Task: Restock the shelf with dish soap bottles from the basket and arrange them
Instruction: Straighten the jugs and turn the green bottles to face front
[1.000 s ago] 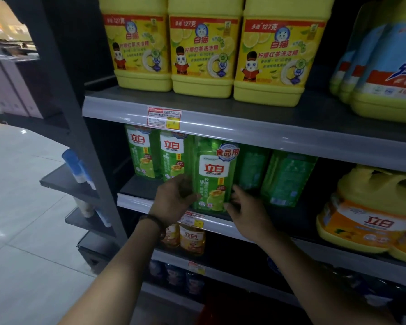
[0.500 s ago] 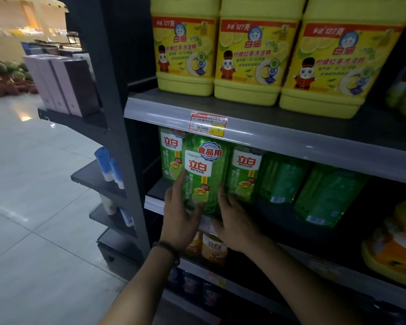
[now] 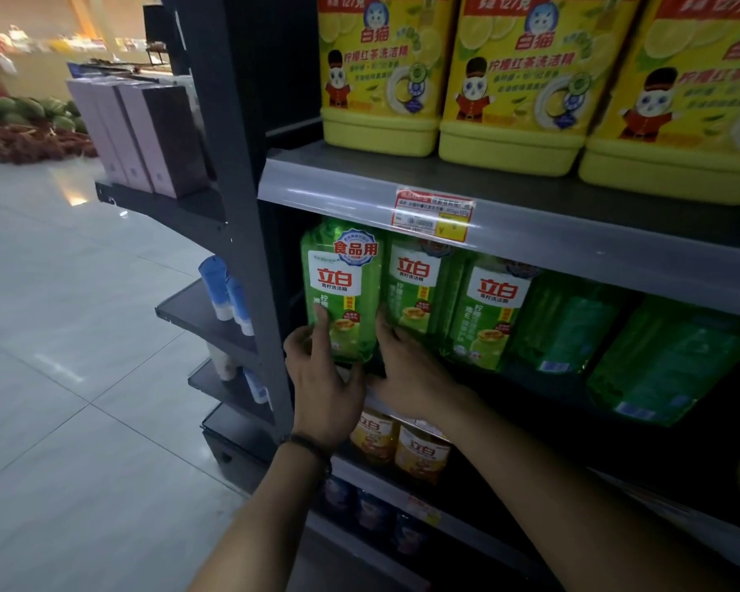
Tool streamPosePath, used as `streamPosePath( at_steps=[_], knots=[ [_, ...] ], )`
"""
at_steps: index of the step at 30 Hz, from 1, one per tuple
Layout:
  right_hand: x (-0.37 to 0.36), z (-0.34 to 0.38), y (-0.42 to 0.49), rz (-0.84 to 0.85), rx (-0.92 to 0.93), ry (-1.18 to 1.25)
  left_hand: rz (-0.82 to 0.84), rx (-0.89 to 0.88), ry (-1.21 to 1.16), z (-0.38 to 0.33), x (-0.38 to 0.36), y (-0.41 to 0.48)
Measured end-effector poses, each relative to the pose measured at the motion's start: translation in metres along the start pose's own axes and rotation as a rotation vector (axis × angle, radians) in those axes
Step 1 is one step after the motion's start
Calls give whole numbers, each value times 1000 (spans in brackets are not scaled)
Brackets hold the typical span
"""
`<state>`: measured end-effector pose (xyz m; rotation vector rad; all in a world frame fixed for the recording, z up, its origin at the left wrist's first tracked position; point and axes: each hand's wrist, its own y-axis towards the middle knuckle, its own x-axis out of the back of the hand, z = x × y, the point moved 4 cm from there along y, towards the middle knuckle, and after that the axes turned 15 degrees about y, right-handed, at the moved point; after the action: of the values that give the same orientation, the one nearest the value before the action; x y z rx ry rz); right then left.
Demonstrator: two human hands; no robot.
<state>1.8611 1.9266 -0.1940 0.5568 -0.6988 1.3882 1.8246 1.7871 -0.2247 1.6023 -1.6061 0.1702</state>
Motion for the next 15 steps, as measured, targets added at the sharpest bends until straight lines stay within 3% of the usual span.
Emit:
streamPosePath(
  at_steps=[11,15],
  knots=[
    [-12,8,9,3,18,-76,98,45,30,11,4,14],
    [-8,10,4,18,8,-3,138,46,48,12,6,15]
  ],
)
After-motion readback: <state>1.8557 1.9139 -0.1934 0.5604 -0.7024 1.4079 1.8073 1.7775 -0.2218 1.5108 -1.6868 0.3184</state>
